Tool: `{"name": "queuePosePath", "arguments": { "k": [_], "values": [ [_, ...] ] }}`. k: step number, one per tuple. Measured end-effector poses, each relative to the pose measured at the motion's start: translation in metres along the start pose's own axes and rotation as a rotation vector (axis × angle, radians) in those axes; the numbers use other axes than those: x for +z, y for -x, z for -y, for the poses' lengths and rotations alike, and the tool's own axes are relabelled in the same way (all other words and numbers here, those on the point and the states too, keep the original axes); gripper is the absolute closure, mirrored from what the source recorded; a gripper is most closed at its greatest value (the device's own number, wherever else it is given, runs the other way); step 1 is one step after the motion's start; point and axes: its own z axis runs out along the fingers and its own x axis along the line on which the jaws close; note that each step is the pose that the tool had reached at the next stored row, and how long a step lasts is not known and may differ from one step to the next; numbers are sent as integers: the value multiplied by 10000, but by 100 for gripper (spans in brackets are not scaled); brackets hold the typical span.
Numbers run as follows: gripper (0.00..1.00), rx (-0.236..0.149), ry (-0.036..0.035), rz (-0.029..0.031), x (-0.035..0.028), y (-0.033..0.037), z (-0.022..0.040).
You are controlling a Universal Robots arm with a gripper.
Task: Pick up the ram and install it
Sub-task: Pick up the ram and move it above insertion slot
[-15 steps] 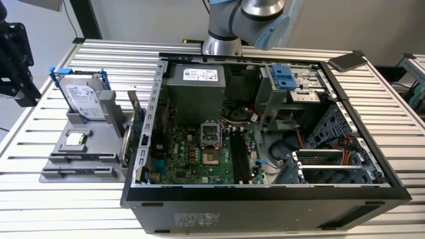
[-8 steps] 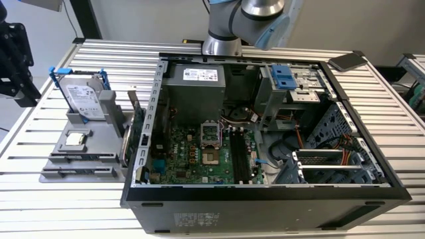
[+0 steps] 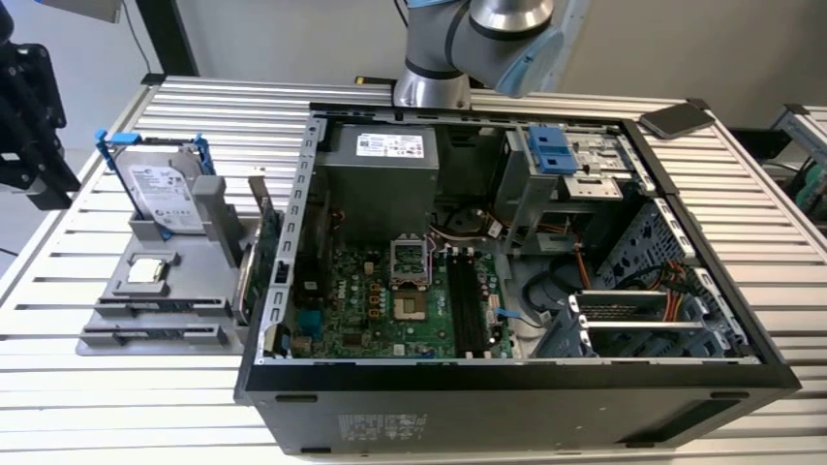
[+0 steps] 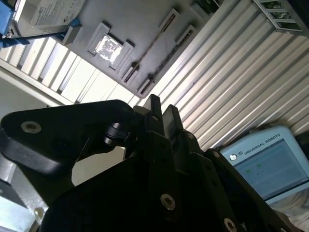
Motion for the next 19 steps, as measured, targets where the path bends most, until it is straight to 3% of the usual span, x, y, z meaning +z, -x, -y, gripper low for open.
{"name": "queuePosePath", "arguments": {
  "k": [13, 19],
  "values": [
    [0, 63, 1, -20, 1, 0, 0],
    [0, 1104, -18, -8, 65, -1, 1]
  ]
}}
